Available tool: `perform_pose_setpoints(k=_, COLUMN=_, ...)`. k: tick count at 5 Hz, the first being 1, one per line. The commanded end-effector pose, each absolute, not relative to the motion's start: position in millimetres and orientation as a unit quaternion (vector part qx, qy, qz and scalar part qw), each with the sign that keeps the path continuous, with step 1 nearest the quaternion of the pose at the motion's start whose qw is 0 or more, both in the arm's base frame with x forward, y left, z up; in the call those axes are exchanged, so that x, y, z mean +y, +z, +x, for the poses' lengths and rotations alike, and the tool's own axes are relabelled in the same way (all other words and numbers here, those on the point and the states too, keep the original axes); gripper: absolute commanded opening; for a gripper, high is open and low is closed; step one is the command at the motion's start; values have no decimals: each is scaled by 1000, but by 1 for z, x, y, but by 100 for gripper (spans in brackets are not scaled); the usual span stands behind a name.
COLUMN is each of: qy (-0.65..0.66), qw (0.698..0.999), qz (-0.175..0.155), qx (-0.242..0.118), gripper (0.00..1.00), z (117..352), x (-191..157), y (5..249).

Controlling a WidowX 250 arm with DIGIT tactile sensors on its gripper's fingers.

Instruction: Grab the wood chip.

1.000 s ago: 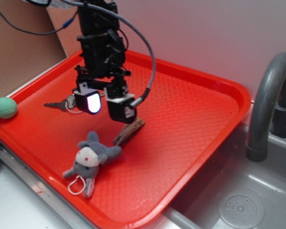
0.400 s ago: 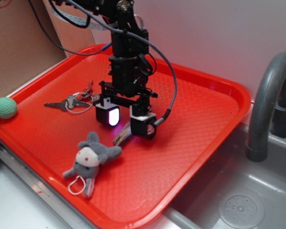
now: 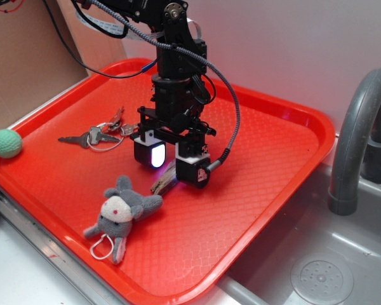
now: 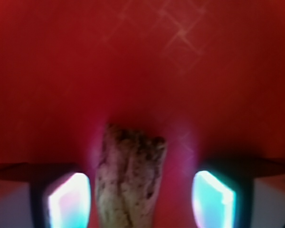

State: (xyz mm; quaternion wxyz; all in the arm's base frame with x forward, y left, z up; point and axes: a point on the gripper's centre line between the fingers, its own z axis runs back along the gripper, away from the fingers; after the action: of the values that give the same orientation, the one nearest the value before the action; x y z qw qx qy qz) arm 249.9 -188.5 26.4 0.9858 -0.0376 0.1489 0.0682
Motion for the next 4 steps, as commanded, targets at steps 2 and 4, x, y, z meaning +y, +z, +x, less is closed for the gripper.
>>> perform_pose_setpoints(k=2, qy=65, qw=995, qz=7, qx=69, gripper=0, z=256, x=-155, y=85)
perform_pose_setpoints(k=4, qy=102, qw=995, qz=3, qx=25, gripper=0, z=247, x=-86, y=185)
